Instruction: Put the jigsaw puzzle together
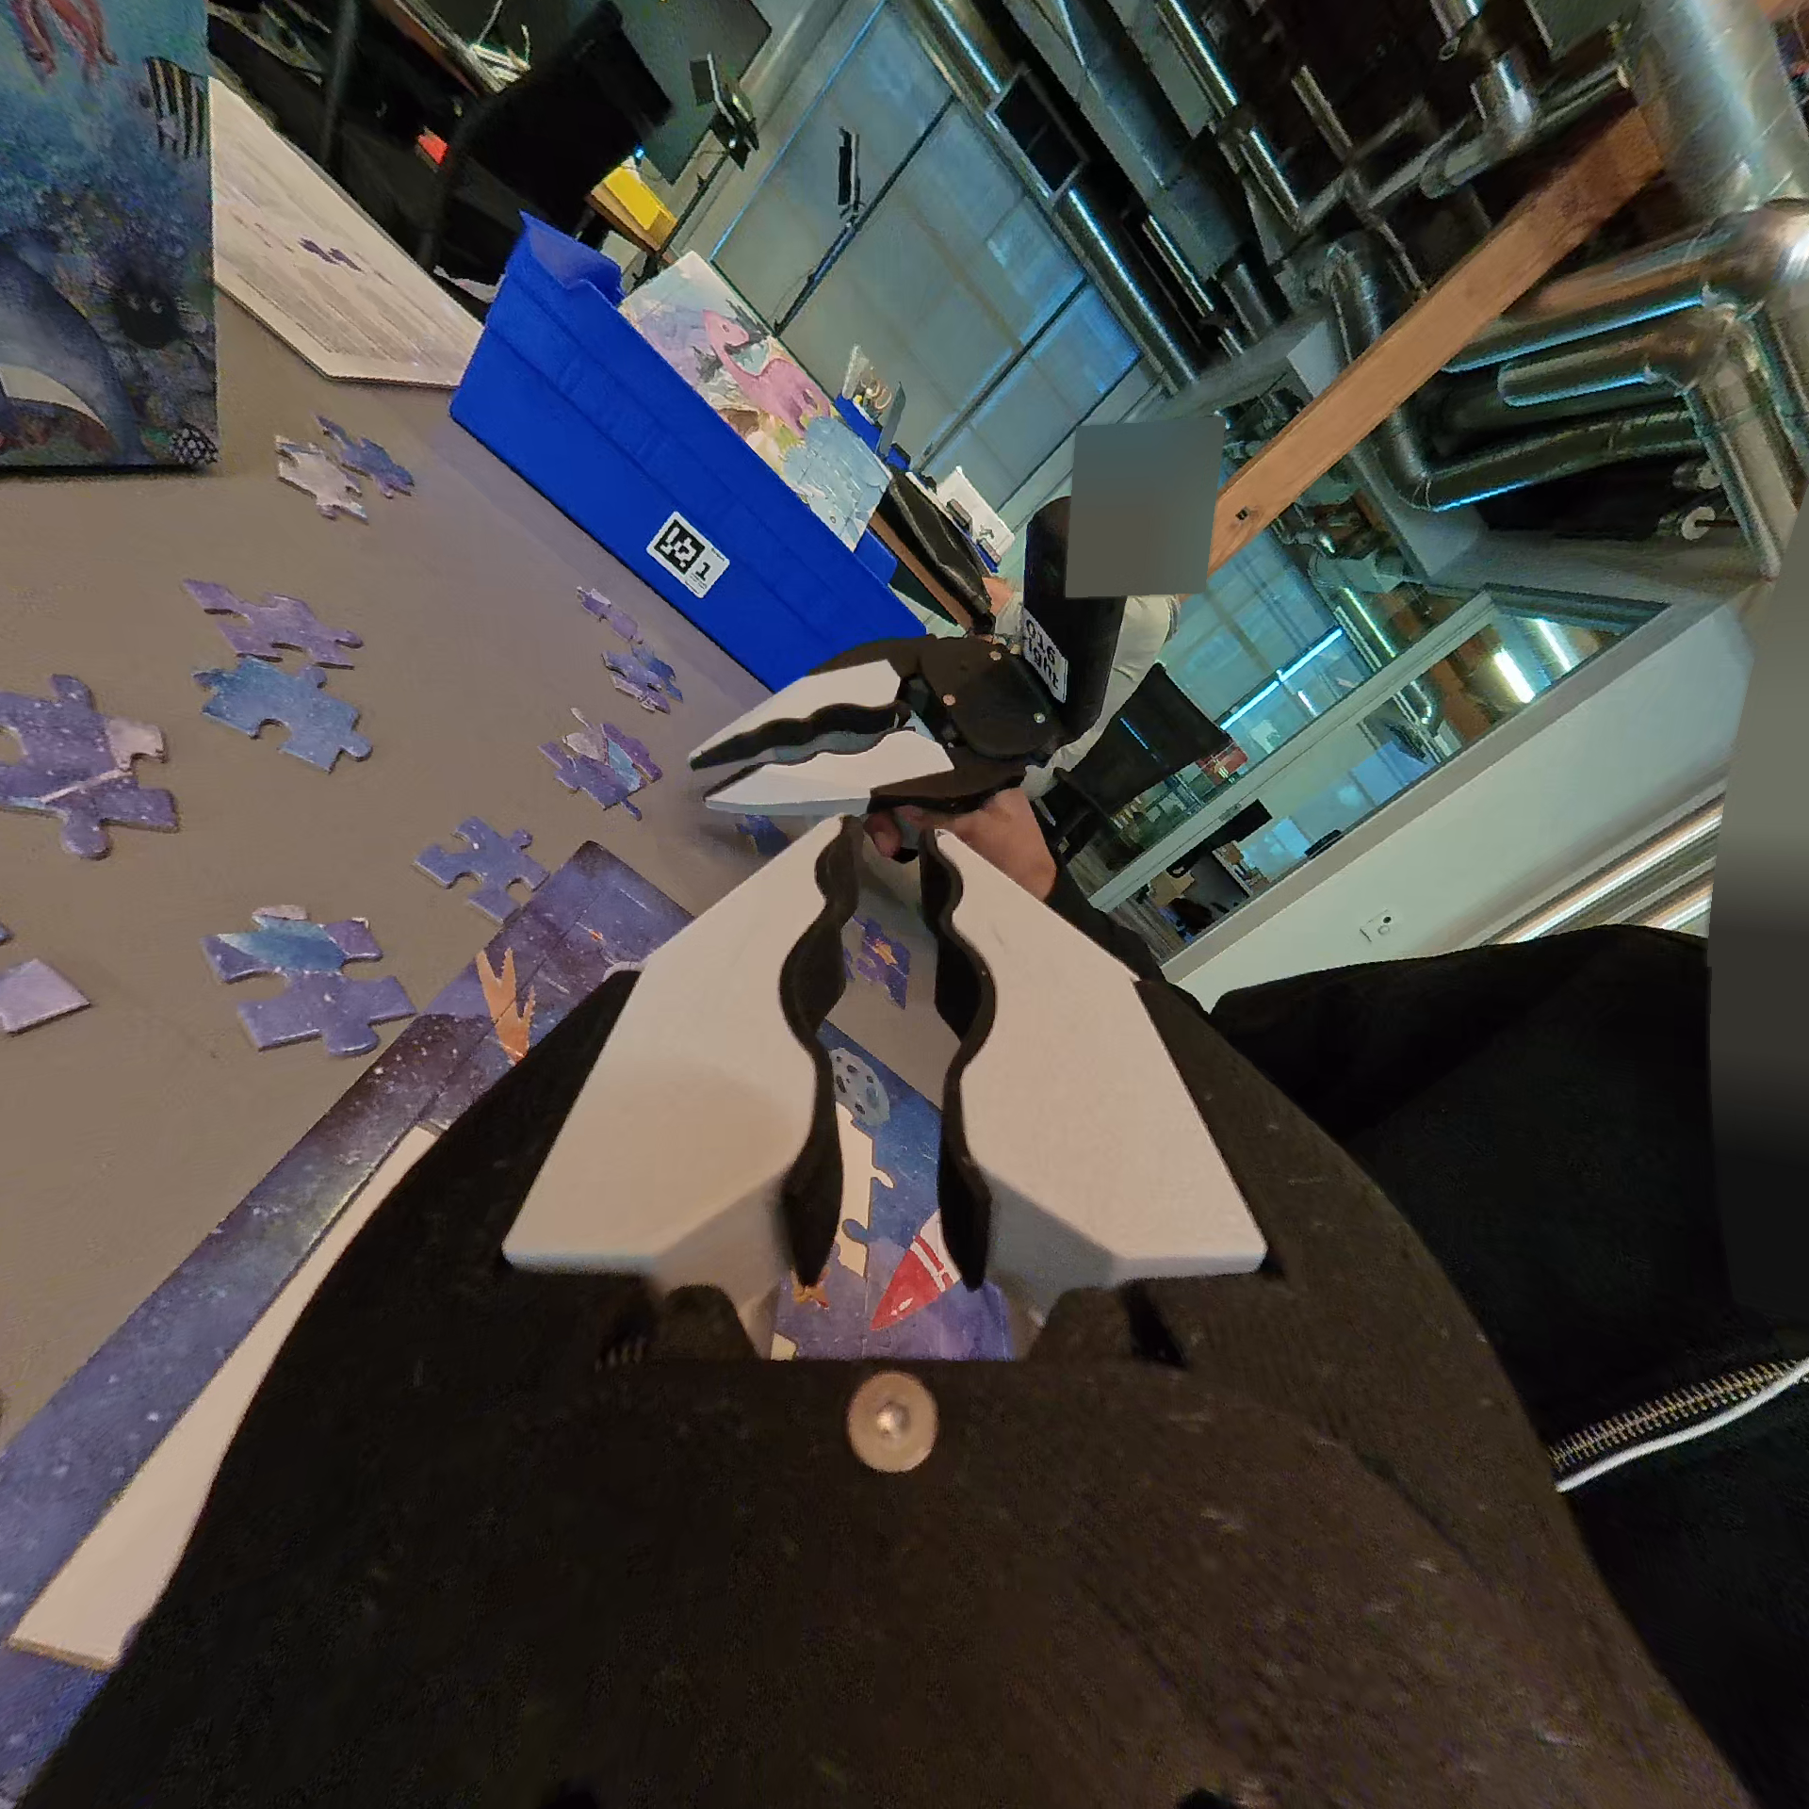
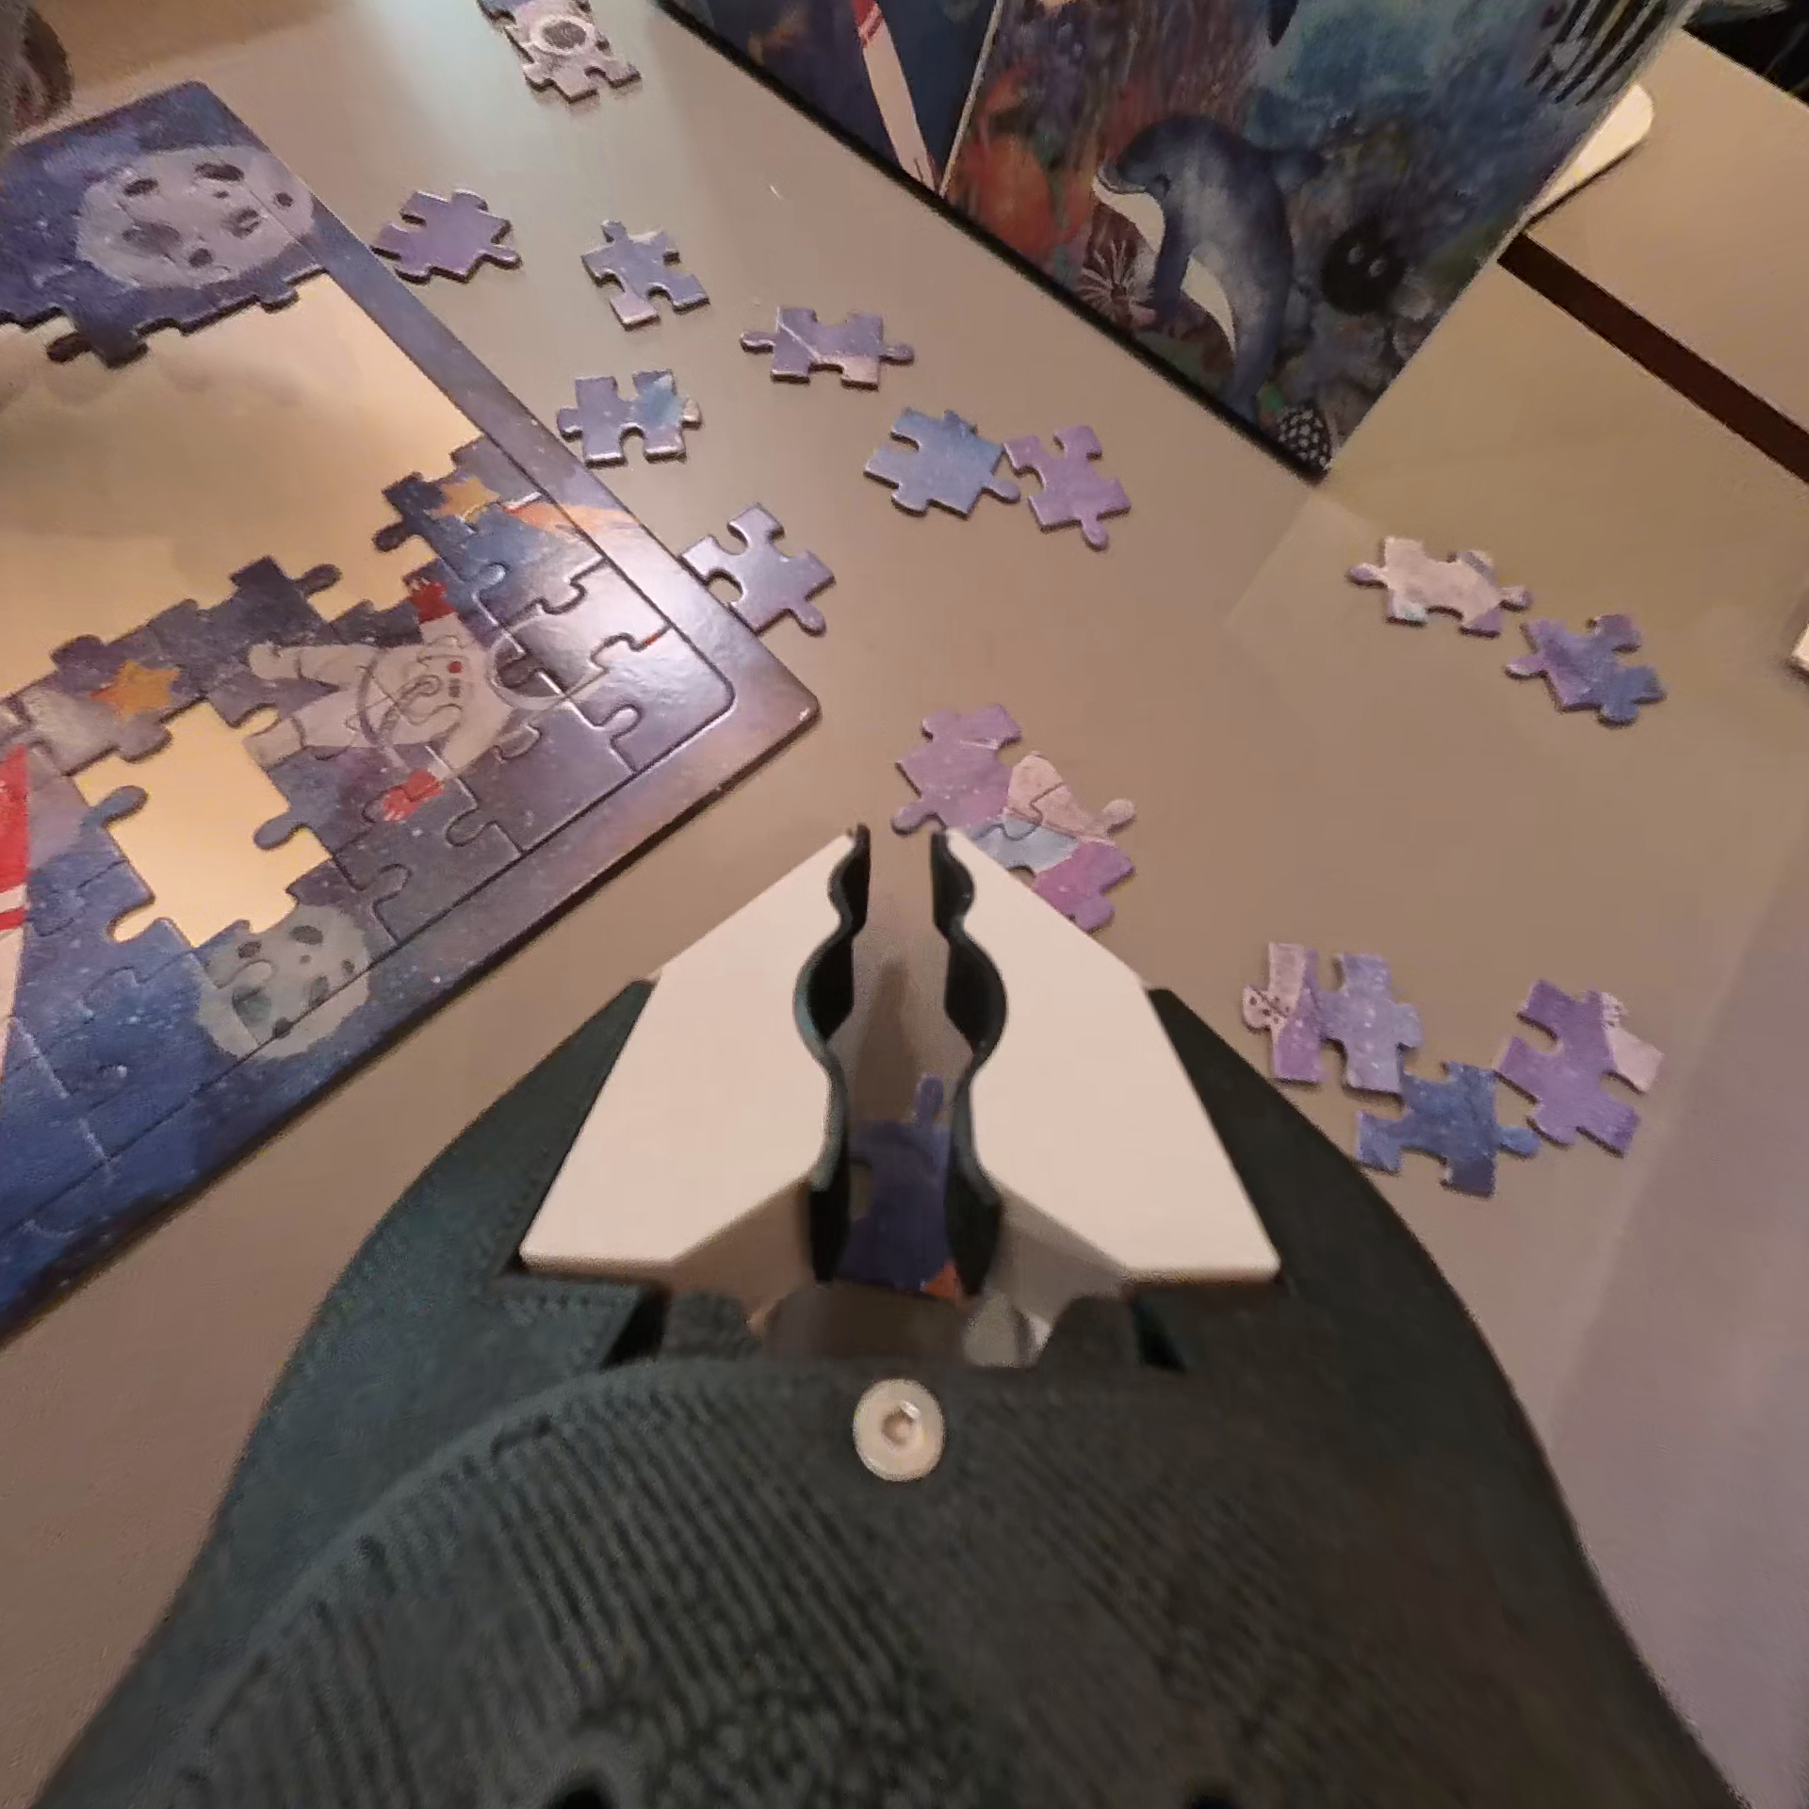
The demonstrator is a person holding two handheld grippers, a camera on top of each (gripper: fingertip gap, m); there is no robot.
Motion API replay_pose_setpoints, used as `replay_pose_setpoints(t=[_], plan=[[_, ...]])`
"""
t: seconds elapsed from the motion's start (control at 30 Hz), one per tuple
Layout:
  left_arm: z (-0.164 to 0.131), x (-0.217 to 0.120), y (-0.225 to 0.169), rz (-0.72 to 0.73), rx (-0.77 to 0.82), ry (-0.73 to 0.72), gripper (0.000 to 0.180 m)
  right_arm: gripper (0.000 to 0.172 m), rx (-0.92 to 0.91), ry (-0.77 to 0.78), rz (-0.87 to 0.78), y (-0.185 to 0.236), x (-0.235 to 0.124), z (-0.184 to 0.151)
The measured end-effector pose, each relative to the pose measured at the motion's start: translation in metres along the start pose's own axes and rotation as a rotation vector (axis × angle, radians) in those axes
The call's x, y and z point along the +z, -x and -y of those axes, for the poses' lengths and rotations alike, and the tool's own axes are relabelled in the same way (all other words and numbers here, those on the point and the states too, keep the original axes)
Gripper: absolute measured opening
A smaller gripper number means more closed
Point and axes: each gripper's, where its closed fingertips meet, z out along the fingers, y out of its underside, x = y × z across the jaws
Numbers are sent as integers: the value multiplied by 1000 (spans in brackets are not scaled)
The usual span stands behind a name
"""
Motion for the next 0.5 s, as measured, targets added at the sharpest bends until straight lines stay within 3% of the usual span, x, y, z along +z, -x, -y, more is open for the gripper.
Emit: replay_pose_setpoints(t=[0.1, 0.27, 0.5], plan=[[0, 0, 1, 1, -1, -1, 9, 18, 9, -2, -33, -11, -3, -2], [-1, 1, 1, 0, -5, 3, 9, 59, 99, 74, -35, -31, 9, -15], [0, 0, 2, 2, -5, -1, 9, 57, -24, 82, 109, -25, 19, -15]])
